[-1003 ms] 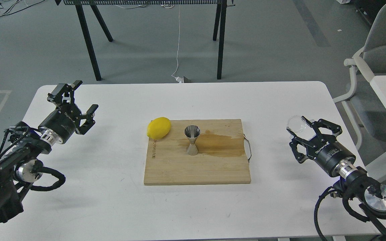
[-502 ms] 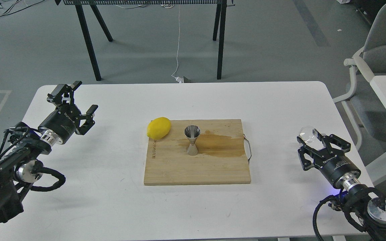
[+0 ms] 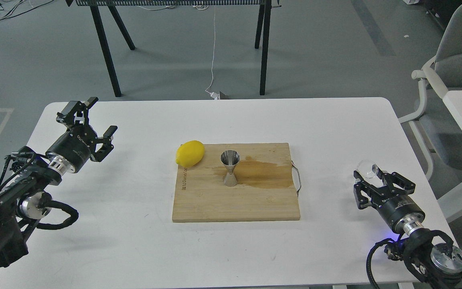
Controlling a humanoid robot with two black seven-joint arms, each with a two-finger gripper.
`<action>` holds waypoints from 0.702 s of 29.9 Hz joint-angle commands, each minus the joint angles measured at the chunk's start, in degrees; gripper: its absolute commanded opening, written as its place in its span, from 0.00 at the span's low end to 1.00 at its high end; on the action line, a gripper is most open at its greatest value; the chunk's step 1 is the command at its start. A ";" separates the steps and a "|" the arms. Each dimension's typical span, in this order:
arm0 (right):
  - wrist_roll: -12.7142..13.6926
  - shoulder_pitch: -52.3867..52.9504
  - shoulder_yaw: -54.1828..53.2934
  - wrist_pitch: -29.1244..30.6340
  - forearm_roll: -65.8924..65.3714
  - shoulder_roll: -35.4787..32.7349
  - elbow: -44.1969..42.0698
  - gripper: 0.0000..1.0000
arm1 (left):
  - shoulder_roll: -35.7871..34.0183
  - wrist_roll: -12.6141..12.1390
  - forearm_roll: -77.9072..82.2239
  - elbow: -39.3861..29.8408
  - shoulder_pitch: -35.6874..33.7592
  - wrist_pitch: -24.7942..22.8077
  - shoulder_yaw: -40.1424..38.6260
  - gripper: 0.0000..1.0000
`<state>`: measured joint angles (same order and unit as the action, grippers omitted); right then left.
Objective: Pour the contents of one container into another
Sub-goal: 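Lower the glass with the right gripper onto the table beside the board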
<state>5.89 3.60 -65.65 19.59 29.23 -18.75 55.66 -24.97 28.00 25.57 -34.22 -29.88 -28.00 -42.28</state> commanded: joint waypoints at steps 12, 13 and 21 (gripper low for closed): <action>0.00 0.44 0.34 -1.22 0.30 0.12 -0.91 0.47 | 0.01 0.00 0.01 0.03 0.00 0.00 0.00 0.99; 0.00 0.44 0.43 -1.30 0.30 0.12 -0.99 0.47 | 0.09 0.00 0.01 -0.05 0.00 0.00 0.00 0.99; 0.09 1.14 0.69 -2.71 0.22 1.52 -2.66 0.49 | 0.01 0.00 0.01 -0.05 0.00 0.00 0.00 0.99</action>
<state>5.89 4.51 -65.14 17.08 29.54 -17.55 53.44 -24.93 28.00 25.57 -34.26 -29.89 -28.00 -42.27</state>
